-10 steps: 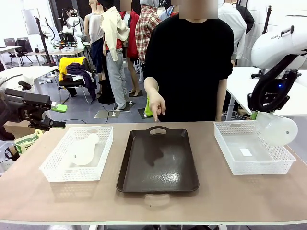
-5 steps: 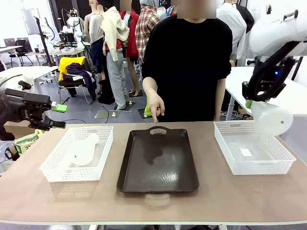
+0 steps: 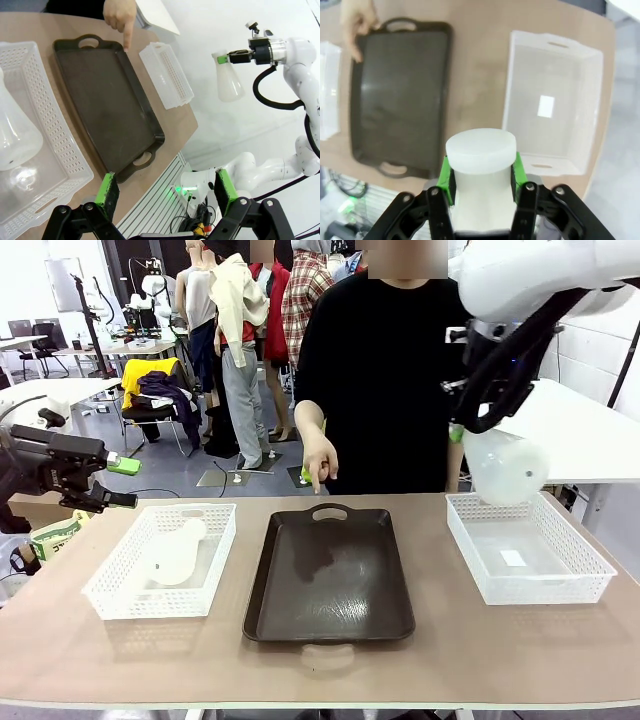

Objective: Prepare the laboratory tools.
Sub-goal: While moving the picked Big flask to the Handle tray indicated by the person, stop as directed by the person.

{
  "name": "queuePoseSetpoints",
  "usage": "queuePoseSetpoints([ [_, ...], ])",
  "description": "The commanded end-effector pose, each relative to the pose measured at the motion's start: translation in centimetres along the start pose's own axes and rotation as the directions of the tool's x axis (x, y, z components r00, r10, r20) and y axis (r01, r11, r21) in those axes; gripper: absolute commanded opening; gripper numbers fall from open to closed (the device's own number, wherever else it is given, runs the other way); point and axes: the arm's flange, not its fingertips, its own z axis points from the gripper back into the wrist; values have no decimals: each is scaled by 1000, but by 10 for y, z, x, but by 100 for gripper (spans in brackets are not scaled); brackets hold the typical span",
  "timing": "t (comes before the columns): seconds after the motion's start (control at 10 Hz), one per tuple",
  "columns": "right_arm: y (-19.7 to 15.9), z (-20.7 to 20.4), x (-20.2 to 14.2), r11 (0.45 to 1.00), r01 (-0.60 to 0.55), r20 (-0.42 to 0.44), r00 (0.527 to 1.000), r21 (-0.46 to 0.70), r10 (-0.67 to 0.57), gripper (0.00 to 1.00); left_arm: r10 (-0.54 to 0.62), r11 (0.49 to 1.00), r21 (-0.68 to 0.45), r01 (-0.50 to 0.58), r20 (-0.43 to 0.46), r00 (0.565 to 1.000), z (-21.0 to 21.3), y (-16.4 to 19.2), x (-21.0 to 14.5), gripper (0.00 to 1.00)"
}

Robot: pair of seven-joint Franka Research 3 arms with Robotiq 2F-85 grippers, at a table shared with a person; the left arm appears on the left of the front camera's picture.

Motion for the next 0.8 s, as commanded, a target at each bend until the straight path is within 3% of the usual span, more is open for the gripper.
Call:
queuePoseSetpoints([
  [0.0,30,4,9,999,-29,14,999,-14,29,0,1,1000,-18,-1,9,1000,1,0,1,100],
  [0.7,176,-32,9,953,-301,26,953,-32,301,0,1,1000,-18,-1,9,1000,1,0,1,100],
])
